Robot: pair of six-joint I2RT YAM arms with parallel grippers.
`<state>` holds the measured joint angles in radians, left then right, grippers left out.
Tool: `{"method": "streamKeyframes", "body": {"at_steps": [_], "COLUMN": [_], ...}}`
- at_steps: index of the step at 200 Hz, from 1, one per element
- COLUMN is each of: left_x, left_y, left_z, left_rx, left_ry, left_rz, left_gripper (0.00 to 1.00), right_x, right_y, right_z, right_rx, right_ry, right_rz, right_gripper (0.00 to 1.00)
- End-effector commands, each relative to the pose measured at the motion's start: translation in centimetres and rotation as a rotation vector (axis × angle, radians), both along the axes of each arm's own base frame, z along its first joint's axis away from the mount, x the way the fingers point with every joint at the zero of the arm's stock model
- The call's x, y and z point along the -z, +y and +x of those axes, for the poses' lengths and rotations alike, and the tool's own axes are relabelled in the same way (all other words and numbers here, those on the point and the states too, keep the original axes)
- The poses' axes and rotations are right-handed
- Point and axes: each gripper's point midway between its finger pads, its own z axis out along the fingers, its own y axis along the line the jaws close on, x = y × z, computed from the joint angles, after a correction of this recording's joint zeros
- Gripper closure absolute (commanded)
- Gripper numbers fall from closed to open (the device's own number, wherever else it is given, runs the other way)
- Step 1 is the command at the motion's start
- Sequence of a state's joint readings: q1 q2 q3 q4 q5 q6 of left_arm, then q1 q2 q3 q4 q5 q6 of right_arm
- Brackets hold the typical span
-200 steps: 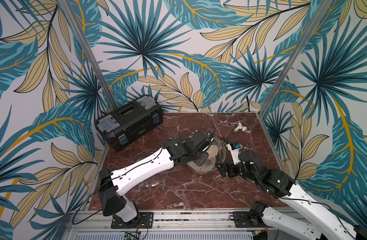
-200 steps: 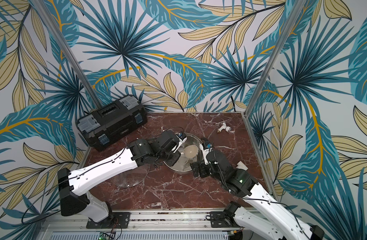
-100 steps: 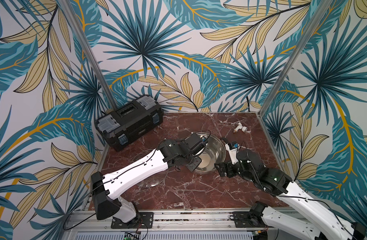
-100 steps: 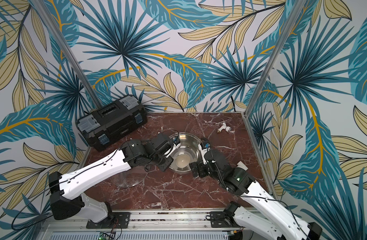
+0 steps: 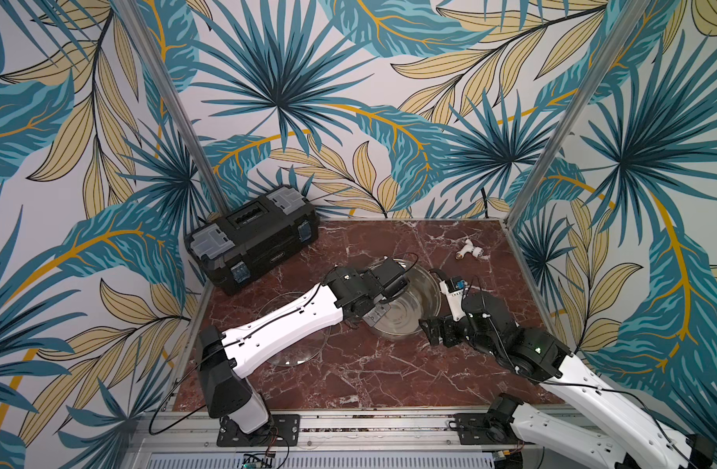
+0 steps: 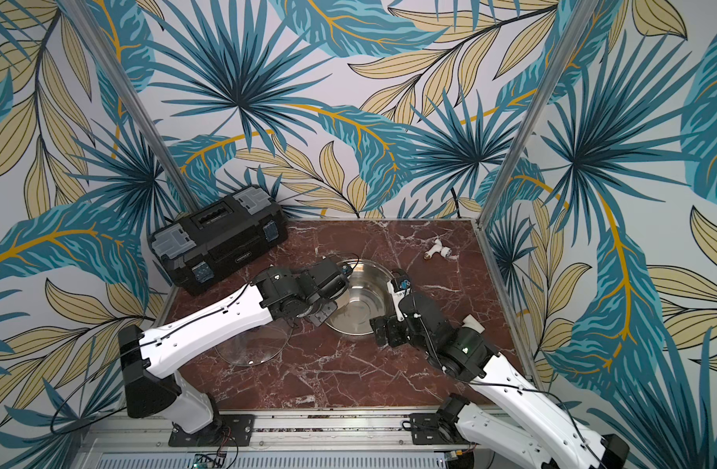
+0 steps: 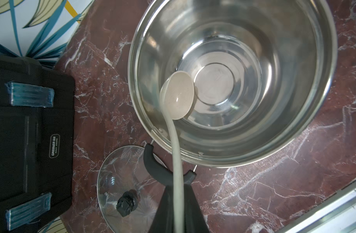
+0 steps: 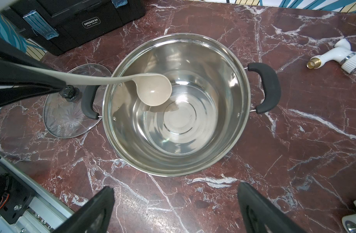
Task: Stir the soup with a spoon
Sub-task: Stir the soup in the pan with a stick.
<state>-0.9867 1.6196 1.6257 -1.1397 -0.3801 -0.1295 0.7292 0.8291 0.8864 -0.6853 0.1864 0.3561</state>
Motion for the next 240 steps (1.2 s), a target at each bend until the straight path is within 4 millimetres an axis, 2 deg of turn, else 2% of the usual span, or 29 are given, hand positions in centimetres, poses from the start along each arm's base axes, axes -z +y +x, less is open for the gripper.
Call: {"method": "streamKeyframes", "body": {"at_steps": [1, 34, 74, 124, 156, 189, 216, 240], "left_x": [-2.9, -3.4, -2.2, -1.4, -1.1, -0.7, -0.2, -0.2], "left_y": [-2.0, -4.5, -7.4, -8.3, -7.3, -5.4, -3.1, -1.3], "left_z": [2.3, 2.4, 1.3, -1.3, -3.1, -4.6, -4.8, -4.0], "left_rx": [-0.016, 0.023, 0.095, 0.164, 0.187, 0.204, 0.177, 0.133], "left_ry": [-0.128, -0.132, -0.045, 0.075, 0.138, 0.195, 0.192, 0.167], "left_rz": [-0.105, -0.222, -0.302, -0.38, -0.369, -0.302, -0.204, -0.154], "left_gripper": [1.0, 1.0, 1.0, 1.0, 1.0, 1.0, 1.0, 1.0], "right_x": [-0.4, -0.5, -0.6, -0.8, -0.8, -0.7, -0.7, -0.6], "right_y": [-0.3, -0.5, -0.6, -0.5, -0.2, 0.1, 0.3, 0.3], "right_z": [-0.1, -0.2, -0.2, -0.2, -0.1, 0.1, 0.1, 0.1], "right_rx": [0.014, 0.02, 0.021, 0.016, 0.009, 0.001, -0.001, -0.001], "right_ry": [-0.013, -0.02, -0.022, -0.024, -0.022, -0.017, -0.015, -0.014], "right_rz": [0.015, 0.011, 0.009, 0.011, 0.018, 0.021, 0.025, 0.028], "right_gripper": [0.0, 0.0, 0.01, 0.0, 0.01, 0.0, 0.0, 0.01]}}
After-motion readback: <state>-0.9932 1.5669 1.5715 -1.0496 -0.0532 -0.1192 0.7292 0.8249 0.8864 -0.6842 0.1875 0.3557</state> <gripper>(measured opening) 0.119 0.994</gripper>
